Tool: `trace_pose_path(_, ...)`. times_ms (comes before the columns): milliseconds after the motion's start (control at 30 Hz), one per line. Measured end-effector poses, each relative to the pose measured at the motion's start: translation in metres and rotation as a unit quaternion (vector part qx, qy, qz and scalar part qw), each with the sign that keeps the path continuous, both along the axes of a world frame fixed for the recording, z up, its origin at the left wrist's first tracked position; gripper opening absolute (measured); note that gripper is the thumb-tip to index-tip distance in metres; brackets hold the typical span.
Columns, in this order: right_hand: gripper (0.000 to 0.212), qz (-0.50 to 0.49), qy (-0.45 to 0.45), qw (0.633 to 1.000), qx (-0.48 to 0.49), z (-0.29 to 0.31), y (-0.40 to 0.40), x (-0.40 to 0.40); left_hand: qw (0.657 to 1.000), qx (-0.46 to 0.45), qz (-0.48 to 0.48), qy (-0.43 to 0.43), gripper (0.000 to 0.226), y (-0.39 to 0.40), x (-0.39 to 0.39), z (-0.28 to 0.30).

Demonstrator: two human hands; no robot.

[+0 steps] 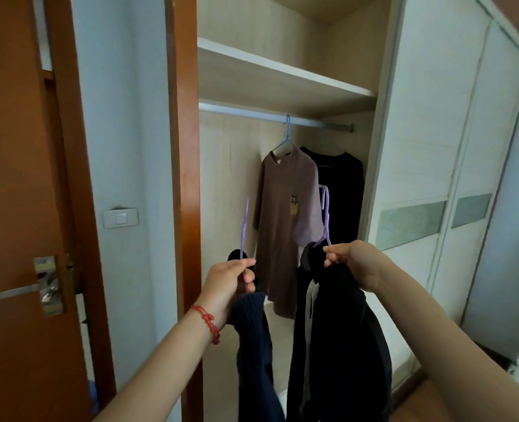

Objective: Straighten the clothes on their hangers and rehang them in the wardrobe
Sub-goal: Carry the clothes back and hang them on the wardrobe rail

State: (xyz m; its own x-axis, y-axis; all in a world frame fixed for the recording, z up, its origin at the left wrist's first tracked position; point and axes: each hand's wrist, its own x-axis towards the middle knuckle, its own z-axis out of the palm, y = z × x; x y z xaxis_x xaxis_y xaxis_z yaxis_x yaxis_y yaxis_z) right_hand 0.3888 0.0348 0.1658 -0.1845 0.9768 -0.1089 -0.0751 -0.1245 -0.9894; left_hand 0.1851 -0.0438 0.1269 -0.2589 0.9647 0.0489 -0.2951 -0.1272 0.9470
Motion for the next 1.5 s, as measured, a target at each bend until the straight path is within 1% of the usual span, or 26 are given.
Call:
trace_pose_path(67,0.017,-0.022,0.004,1.0,0.007,0.001,0.014,-0.009,1.0,0.003,-0.016,0.009,0.024,0.024,-0.009,0.002)
trace_pose_path(167,0.03,-0.047,-0.022,0.999,0.009,0.009,0.035,-0.026,0.999,0.01,-0.047,-0.004,0.025,0.06,-0.022,0.007)
trace_pose_path(233,0.036,-0.064,-0.021,0.998,0.006,0.015,0.048,-0.036,0.998,0.019,-0.061,-0.008,0.026,0.082,-0.03,0.012)
trace_pose_path(400,0.018,-0.094,0.02,0.995,0.001,0.023,0.071,-0.054,0.996,0.035,-0.08,-0.016,0.029,0.126,-0.045,0.02)
trace_pose_path(533,0.015,-0.11,0.028,0.994,-0.004,0.026,0.084,-0.065,0.994,0.035,-0.094,-0.034,0.029,0.152,-0.05,0.023)
trace_pose_path(733,0.017,-0.128,0.019,0.992,-0.008,0.035,0.111,-0.083,0.996,0.028,-0.056,-0.07,0.021,0.187,-0.06,0.026)
trace_pose_path(833,0.018,-0.125,0.008,0.992,-0.002,0.043,0.128,-0.093,0.997,0.029,-0.024,-0.065,0.021,0.204,-0.065,0.028)
trace_pose_path(933,0.021,-0.104,0.003,0.995,0.007,0.051,0.147,-0.103,0.997,0.041,0.003,-0.065,0.023,0.221,-0.067,0.033)
trace_pose_path(1100,0.023,-0.041,0.061,0.997,-0.001,0.063,0.189,-0.108,0.993,0.067,0.053,-0.083,0.024,0.255,-0.064,0.043)
trace_pose_path(1200,0.026,-0.002,0.091,0.996,-0.015,0.071,0.225,-0.106,0.987,0.091,0.099,-0.091,0.021,0.277,-0.059,0.048)
trace_pose_path(1300,0.025,0.049,0.11,0.993,-0.01,0.079,0.263,-0.105,0.98,0.095,0.147,-0.095,0.018,0.302,-0.053,0.051)
trace_pose_path(1433,0.022,0.112,0.127,0.985,0.015,0.1,0.311,-0.1,0.969,0.104,0.192,-0.113,0.031,0.342,-0.049,0.068)
trace_pose_path(1500,0.024,0.15,0.127,0.98,0.026,0.113,0.332,-0.099,0.962,0.12,0.215,-0.114,0.031,0.359,-0.051,0.079)
